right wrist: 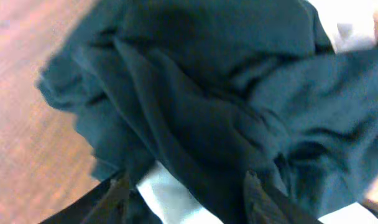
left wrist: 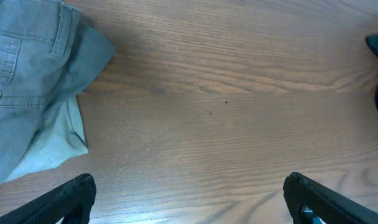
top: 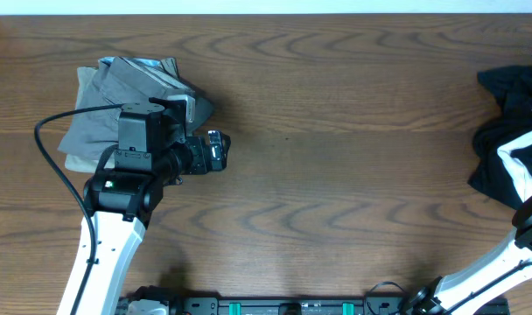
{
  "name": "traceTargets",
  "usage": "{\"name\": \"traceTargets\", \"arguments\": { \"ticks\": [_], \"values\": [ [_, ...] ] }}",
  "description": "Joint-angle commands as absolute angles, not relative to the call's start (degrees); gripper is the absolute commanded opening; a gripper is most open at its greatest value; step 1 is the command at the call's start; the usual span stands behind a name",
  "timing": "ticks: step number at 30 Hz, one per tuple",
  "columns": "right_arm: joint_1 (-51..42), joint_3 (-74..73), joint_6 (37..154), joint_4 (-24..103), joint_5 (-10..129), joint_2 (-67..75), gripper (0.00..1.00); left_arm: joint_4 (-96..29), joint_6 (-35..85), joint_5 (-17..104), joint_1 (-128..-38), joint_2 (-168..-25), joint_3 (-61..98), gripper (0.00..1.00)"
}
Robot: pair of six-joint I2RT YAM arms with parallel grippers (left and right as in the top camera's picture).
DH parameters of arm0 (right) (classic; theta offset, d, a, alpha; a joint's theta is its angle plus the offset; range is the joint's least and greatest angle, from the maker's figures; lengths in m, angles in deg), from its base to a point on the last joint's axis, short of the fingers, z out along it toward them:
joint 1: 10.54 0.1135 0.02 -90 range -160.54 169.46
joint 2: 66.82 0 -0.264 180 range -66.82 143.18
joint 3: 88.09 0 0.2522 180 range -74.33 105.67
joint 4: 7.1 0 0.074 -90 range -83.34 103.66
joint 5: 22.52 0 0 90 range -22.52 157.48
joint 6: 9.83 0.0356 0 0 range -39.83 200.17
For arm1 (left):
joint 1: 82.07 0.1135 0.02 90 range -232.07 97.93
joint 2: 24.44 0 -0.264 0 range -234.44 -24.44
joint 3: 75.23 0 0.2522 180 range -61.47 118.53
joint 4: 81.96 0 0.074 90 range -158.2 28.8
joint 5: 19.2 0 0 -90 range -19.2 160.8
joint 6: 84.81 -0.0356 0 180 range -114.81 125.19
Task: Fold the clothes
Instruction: 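Lift the dark shirt and drag it toward the table center with the right gripper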
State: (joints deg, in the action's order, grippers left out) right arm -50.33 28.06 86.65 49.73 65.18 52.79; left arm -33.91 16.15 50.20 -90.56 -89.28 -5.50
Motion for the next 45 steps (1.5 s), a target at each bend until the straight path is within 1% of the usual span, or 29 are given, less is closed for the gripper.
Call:
{"name": "traceTargets", "arguments": {
  "ticks": [1, 2, 5, 8, 13, 17, 22, 27, 32, 34, 36, 38, 45],
  "values": [
    [-50.4, 28.0, 86.6, 50.1, 69.5, 53.2, 0.47, -34.0, 16.9, 50.5, -90.9, -89.3, -4.6, 0.98],
    [-50.4, 28.0, 86.6, 49.9, 69.4, 53.3, 0.41, -34.0, 16.9, 50.5, -90.9, -89.3, -4.6, 0.98],
    [-50.4, 28.0, 87.9, 49.2, 69.2, 53.2, 0.18, -34.0, 16.9, 50.5, -90.9, -89.3, -4.6, 0.98],
    [-50.4, 28.1, 88.5, 47.7, 67.4, 52.5, 0.01, -34.0, 16.9, 50.5, -90.9, -89.3, -4.6, 0.98],
    [-50.4, 29.4, 88.5, 44.4, 53.2, 48.3, 0.01, -34.0, 16.9, 50.5, -90.9, -89.3, -4.6, 0.98],
    [-50.4, 30.2, 88.7, 37.8, 41.0, 43.5, 0.01, -34.0, 16.9, 50.5, -90.9, -89.3, -4.5, 0.98],
    [-50.3, 30.3, 98.5, 25.9, 34.6, 37.1, 0.01, -34.0, 16.9, 50.5, -90.9, -89.3, -4.6, 0.98],
    [-49.7, 30.3, 103.5, 15.8, 23.3, 33.6, 0.01, -34.0, 16.9, 50.5, -90.9, -89.3, -4.6, 0.98],
    [-46.9, 30.3, 109.3, 4.2, 11.9, 32.4, 0.01, -34.0, 16.9, 50.5, -90.9, -89.3, -4.6, 0.98],
    [-45.0, 30.3, 111.9, 1.9, 8.3, 32.3, 0.01, -34.0, 16.9, 50.5, -90.9, -89.3, -4.5, 0.98],
    [-42.5, 30.2, 112.1, 2.8, 6.0, 32.3, 0.01, -34.4, 16.9, 50.5, -90.9, -89.2, -4.5, 0.98],
    [-39.4, 30.2, 111.0, 6.6, 5.6, 32.3, 0.01, -34.7, 16.9, 50.5, -90.9, -88.6, -4.5, 0.98],
    [-26.9, 30.2, 100.4, 21.1, 5.5, 32.3, 0.01, -34.5, 16.7, 52.9, -90.8, -84.4, -4.0, 0.98]
  ]
}}
